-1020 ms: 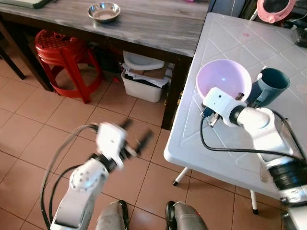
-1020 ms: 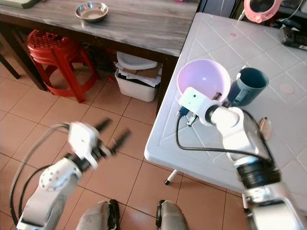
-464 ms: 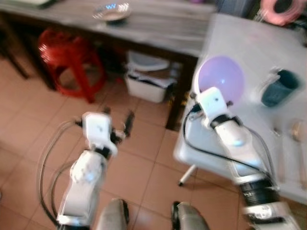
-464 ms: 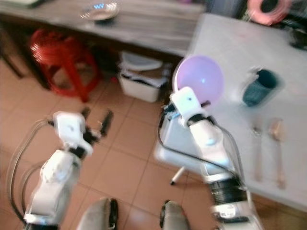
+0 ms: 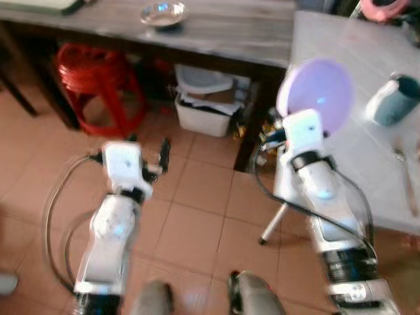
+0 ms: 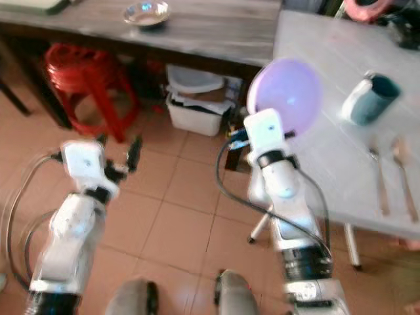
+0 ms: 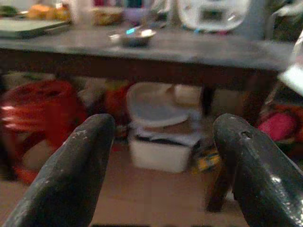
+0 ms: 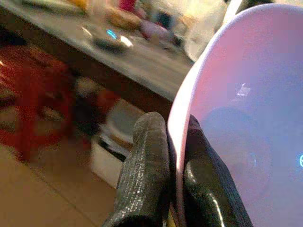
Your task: Setting the table
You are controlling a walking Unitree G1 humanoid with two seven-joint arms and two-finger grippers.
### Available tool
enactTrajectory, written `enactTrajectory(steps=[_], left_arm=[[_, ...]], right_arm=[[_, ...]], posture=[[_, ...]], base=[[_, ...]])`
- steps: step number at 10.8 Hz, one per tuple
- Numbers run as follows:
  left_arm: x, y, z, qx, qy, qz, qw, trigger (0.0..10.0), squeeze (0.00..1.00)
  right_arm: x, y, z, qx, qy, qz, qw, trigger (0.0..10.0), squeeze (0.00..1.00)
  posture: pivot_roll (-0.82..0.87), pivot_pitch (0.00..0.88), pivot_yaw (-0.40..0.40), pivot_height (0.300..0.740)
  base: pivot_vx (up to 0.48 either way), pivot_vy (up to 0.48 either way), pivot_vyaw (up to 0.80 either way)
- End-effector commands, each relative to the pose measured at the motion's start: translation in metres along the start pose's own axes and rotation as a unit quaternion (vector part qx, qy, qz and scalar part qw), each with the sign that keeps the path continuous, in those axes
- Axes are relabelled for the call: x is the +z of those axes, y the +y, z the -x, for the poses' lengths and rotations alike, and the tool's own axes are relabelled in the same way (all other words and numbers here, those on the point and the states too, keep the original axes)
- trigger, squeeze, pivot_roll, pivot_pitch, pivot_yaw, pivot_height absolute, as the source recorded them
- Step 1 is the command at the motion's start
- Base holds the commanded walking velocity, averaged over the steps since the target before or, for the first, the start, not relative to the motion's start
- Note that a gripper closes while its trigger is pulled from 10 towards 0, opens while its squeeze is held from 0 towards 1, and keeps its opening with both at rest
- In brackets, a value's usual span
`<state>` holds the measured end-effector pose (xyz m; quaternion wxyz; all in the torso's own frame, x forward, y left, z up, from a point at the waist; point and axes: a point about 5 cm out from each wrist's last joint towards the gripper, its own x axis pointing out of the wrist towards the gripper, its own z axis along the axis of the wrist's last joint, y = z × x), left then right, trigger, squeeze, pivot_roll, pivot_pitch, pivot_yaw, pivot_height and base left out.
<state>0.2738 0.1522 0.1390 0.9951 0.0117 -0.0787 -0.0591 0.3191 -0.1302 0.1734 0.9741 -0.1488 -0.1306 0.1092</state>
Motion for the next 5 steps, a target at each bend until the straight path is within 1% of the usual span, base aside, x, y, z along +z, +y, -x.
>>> enactTrajectory(steps=[1, 2, 3, 4, 5], left_arm=[[0.004, -0.002, -0.002, 0.004, -0.010, 0.000, 1.000, 10.0, 0.00], [0.004, 0.001, -0.004, 0.010, -0.011, -0.002, 1.000, 10.0, 0.00], [0.004, 0.001, -0.004, 0.011, -0.011, -0.005, 1.000, 10.0, 0.00], [0.003, -0.002, -0.003, -0.001, -0.015, -0.002, 1.000, 10.0, 0.00], [0.003, -0.004, -0.002, -0.003, -0.015, 0.002, 1.000, 10.0, 0.00]], right_arm=[[0.009, -0.010, -0.002, -0.023, -0.026, 0.015, 0.999, 10.0, 0.00], [0.007, -0.015, -0.003, -0.044, -0.018, 0.007, 0.999, 10.0, 0.00], [0.004, -0.017, -0.002, -0.055, -0.012, 0.006, 0.998, 10.0, 0.00], [-0.003, -0.021, -0.001, -0.092, 0.010, 0.007, 0.996, 10.0, 0.00], [-0.004, -0.019, 0.000, -0.064, 0.018, -0.007, 0.998, 10.0, 0.00]], posture=[[-0.03, 0.191, -0.011, 0.740], [-0.03, 0.190, -0.011, 0.740], [-0.03, 0.191, -0.011, 0.740], [-0.03, 0.191, -0.011, 0.740], [-0.03, 0.194, -0.010, 0.740]], base=[[0.461, 0.000, 0.00], [0.472, 0.000, 0.00], [0.480, 0.000, 0.00], [0.480, 0.000, 0.00], [0.480, 0.000, 0.00]])
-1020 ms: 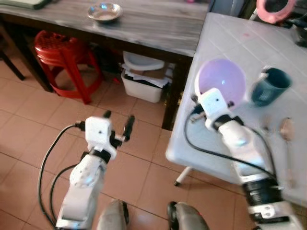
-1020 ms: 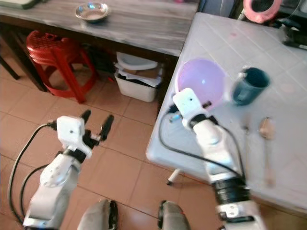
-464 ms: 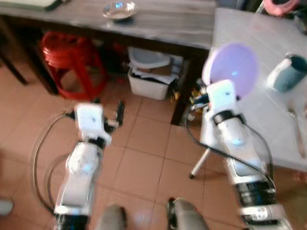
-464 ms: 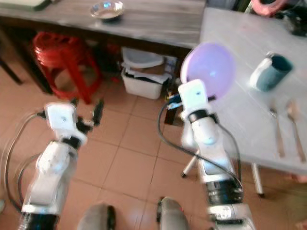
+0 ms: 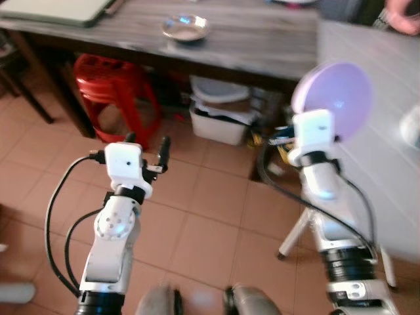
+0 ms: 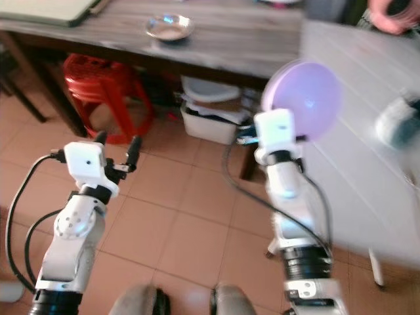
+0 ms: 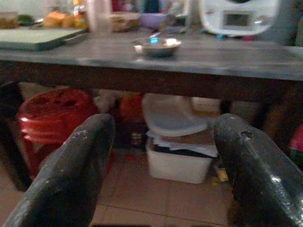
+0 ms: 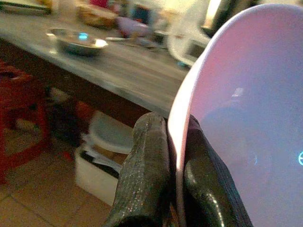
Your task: Setting the table
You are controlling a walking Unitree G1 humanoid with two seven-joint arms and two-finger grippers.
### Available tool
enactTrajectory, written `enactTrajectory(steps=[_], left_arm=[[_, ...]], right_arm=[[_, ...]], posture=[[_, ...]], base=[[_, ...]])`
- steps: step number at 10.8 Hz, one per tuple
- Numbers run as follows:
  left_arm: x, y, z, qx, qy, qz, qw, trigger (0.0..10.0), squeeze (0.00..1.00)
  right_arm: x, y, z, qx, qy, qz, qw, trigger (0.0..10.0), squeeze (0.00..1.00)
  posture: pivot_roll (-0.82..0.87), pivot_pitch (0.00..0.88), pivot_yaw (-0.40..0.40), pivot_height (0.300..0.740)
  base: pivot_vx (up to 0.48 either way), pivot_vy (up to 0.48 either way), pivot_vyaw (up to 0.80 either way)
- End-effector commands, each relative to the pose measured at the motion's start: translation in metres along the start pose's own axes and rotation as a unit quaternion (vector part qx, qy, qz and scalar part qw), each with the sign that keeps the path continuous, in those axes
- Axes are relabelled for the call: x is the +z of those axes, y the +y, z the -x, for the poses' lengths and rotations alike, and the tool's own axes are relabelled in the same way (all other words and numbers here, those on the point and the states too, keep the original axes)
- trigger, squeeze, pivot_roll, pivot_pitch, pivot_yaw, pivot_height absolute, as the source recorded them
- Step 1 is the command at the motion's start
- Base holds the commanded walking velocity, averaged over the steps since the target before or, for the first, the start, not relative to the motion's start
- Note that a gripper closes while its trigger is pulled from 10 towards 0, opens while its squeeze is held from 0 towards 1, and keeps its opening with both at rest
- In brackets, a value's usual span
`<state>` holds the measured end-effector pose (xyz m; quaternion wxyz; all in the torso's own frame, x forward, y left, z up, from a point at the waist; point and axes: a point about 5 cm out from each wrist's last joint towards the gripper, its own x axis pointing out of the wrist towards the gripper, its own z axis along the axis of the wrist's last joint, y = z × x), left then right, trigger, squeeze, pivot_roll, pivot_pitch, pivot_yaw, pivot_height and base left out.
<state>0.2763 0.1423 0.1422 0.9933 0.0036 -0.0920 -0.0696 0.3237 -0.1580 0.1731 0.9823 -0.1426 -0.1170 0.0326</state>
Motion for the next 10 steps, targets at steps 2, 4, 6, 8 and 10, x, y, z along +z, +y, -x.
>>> enactTrajectory(steps=[2, 4, 6, 8, 10], left_arm=[[-0.004, 0.005, 0.004, 0.013, 0.014, 0.017, 1.000, 10.0, 0.00], [-0.008, 0.006, 0.005, 0.007, 0.021, 0.005, 1.000, 10.0, 0.00], [-0.007, 0.000, 0.005, -0.005, 0.017, 0.000, 1.000, 10.0, 0.00], [-0.005, 0.003, 0.004, -0.001, 0.013, -0.005, 1.000, 10.0, 0.00], [-0.004, -0.002, 0.006, -0.019, 0.008, -0.004, 1.000, 10.0, 0.00]], right_arm=[[0.001, 0.014, 0.006, 0.022, -0.006, -0.028, 0.999, 10.0, 0.00], [0.009, 0.020, 0.006, 0.025, -0.022, -0.038, 0.999, 10.0, 0.00], [0.011, 0.023, 0.007, 0.030, -0.025, -0.044, 0.998, 10.0, 0.00], [0.014, 0.025, 0.007, 0.039, -0.031, -0.042, 0.998, 10.0, 0.00], [0.024, 0.025, 0.003, 0.040, -0.044, -0.051, 0.997, 10.0, 0.00]], posture=[[-0.03, 0.194, -0.009, 0.740], [-0.04, 0.216, 0.004, 0.740], [-0.04, 0.215, 0.002, 0.740], [-0.04, 0.214, -0.002, 0.740], [-0.03, 0.219, -0.006, 0.740]], base=[[0.435, 0.131, 0.00], [0.287, 0.386, 0.00], [0.270, 0.396, 0.00], [0.283, 0.388, 0.00], [0.420, 0.133, 0.00]])
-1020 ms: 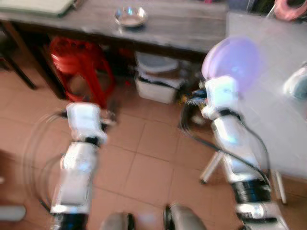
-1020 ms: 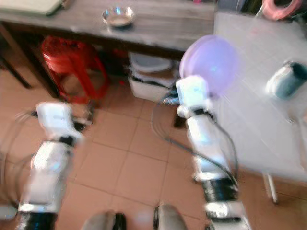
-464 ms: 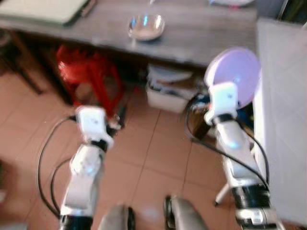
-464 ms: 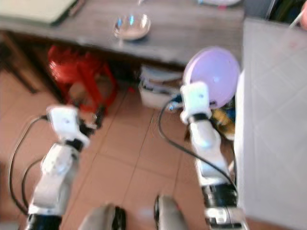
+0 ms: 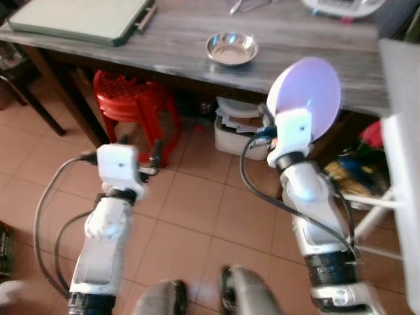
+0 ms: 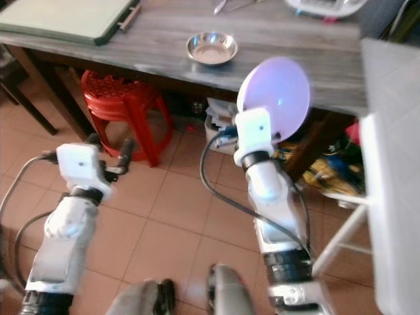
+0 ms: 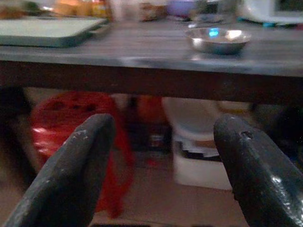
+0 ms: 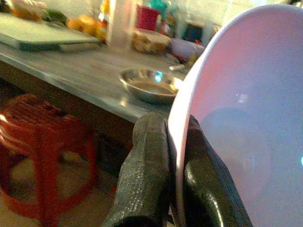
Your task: Setting the table
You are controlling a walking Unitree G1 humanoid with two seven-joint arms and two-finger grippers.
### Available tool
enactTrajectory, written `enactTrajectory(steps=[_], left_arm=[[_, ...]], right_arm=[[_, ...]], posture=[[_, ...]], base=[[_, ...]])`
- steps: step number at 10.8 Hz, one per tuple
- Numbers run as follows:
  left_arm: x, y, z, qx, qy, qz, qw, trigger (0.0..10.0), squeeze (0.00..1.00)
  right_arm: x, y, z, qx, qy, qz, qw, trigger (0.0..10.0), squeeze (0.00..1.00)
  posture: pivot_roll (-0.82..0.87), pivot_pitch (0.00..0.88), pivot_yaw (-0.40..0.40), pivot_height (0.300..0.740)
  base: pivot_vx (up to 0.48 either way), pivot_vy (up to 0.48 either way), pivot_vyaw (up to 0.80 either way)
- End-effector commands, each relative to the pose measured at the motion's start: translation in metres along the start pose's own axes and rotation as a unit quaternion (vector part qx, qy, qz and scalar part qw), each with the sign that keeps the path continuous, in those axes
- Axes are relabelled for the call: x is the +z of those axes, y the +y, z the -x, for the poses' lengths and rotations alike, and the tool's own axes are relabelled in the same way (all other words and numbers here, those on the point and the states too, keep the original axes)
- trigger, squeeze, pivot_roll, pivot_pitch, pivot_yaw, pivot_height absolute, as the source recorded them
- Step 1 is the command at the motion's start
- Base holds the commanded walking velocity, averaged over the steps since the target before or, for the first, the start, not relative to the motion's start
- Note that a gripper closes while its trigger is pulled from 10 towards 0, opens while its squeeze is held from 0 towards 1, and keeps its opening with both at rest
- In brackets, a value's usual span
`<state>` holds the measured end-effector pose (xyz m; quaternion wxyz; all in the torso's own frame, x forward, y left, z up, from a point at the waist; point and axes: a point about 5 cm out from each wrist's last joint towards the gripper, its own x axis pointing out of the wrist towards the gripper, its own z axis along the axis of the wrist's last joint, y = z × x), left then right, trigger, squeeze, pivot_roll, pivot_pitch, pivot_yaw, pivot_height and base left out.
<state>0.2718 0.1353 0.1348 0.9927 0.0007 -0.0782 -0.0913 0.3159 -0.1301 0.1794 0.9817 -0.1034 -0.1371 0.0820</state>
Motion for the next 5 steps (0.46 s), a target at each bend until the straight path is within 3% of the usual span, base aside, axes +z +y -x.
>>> enactTrajectory(steps=[1, 2, 3, 5], left_arm=[[0.002, 0.005, 0.003, 0.002, -0.005, -0.011, 1.000, 10.0, 0.00], [0.002, 0.003, 0.004, 0.000, -0.002, -0.013, 1.000, 10.0, 0.00], [0.002, 0.002, 0.002, -0.002, -0.003, -0.004, 1.000, 10.0, 0.00], [0.006, -0.003, -0.001, -0.014, -0.015, -0.006, 1.000, 10.0, 0.00]], right_arm=[[0.007, 0.002, -0.001, 0.002, -0.013, -0.008, 1.000, 10.0, 0.00], [0.009, 0.003, -0.002, 0.003, -0.010, -0.028, 1.000, 10.0, 0.00], [0.024, 0.007, -0.008, 0.015, -0.039, -0.018, 0.999, 10.0, 0.00], [0.029, 0.007, -0.010, 0.021, -0.048, -0.012, 0.999, 10.0, 0.00]], posture=[[-0.03, 0.218, -0.007, 0.740], [-0.03, 0.219, -0.006, 0.740], [-0.04, 0.218, 0.000, 0.740], [-0.04, 0.212, 0.000, 0.740]], base=[[0.480, 0.000, 0.00], [0.480, 0.000, 0.00], [0.480, 0.000, 0.00], [0.480, 0.000, 0.00]])
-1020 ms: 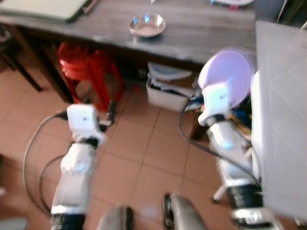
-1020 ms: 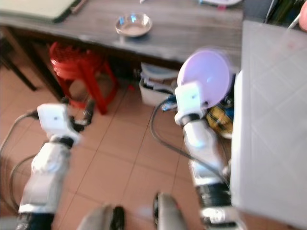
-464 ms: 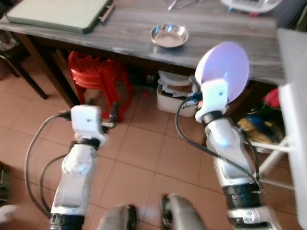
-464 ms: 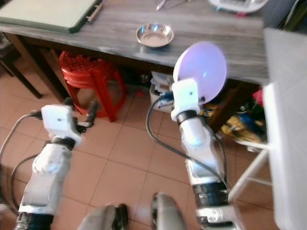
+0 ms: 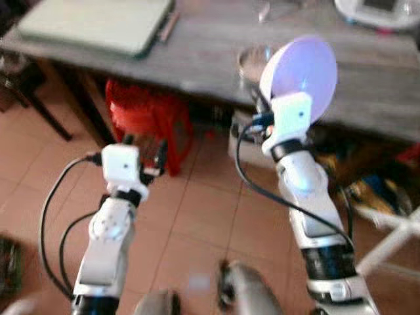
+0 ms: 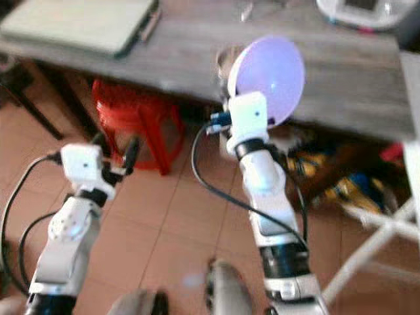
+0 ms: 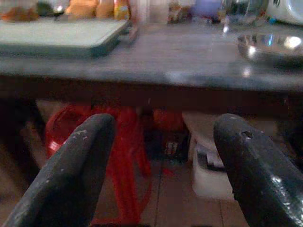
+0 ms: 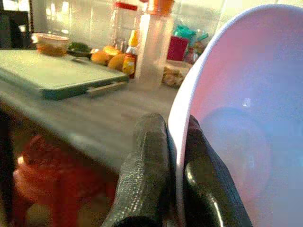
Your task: Setting the table
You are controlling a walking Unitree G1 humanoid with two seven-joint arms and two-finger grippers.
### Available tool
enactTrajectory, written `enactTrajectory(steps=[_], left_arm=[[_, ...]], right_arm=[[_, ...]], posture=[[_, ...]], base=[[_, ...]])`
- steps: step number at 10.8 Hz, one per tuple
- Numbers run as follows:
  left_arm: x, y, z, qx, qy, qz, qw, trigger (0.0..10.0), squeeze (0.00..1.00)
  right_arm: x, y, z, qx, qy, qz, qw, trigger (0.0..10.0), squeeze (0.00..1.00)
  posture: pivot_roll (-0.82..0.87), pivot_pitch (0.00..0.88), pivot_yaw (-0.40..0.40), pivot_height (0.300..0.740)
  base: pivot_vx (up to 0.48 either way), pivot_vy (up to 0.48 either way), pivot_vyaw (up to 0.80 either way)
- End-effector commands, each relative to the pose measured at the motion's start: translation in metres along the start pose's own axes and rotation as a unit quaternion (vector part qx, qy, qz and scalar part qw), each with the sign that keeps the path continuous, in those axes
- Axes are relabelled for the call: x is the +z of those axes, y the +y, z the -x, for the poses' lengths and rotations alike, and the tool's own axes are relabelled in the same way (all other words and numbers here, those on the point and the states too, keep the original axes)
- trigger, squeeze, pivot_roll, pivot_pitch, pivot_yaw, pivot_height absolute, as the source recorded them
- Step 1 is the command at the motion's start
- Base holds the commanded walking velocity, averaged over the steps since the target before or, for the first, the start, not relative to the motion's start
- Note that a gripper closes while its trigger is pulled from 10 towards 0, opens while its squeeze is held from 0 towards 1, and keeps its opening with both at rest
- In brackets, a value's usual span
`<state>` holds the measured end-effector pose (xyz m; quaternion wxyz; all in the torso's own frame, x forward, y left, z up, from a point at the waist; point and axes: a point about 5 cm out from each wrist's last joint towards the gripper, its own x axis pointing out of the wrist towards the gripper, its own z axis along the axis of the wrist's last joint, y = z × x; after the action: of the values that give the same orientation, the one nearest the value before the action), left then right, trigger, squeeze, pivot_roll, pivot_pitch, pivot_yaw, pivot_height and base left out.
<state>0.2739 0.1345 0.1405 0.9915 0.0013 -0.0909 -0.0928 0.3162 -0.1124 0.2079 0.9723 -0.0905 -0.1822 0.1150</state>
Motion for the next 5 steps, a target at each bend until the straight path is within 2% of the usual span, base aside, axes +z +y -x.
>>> enactTrajectory(steps=[1, 5], left_arm=[[0.0014, -0.0035, 0.0015, -0.013, -0.004, -0.003, 1.000, 10.0, 0.00], [0.0014, -0.0065, 0.0020, -0.014, -0.008, 0.016, 1.000, 10.0, 0.00]], right_arm=[[-0.0003, -0.0033, 0.0011, -0.004, 0.004, 0.002, 1.000, 10.0, 0.00], [0.0034, -0.0010, -0.0030, 0.005, -0.001, 0.011, 1.000, 10.0, 0.00]], posture=[[-0.04, 0.210, -0.002, 0.740], [-0.04, 0.210, -0.011, 0.740]], base=[[0.480, 0.000, 0.00], [0.474, 0.000, 0.00]])
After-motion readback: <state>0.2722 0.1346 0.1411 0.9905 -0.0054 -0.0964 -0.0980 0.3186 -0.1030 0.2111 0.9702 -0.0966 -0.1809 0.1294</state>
